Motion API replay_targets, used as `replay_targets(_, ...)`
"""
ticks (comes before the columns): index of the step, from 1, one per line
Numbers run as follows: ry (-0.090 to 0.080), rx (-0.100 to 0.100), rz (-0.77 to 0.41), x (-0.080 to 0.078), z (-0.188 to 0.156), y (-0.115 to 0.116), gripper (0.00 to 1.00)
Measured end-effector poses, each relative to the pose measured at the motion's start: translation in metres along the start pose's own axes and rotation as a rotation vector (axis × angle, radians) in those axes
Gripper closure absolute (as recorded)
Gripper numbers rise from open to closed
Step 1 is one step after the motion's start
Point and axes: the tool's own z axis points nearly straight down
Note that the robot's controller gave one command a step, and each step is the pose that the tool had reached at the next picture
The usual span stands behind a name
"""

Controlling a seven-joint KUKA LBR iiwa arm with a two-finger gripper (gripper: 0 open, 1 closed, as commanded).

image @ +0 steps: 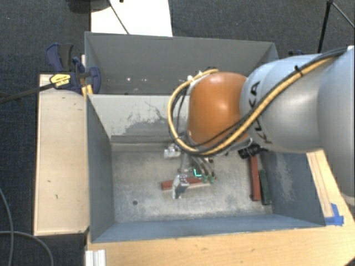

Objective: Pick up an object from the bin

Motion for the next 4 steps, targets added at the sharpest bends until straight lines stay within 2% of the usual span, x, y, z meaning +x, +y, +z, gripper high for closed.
replay_targets(1, -0.008, -0.001, 0.004, -0.002, -0.004, -0.001, 0.0)
replay_targets(2, -0.015, -0.003, 0.119, -0.013, 0.081, -0.032, 1.0)
replay_targets(3, -0.015, -0.003, 0.119, -0.013, 0.081, -0.032, 1.0)
replay_targets(4, -0.015, -0.003, 0.027, -0.016, 0.081, -0.034, 1.0)
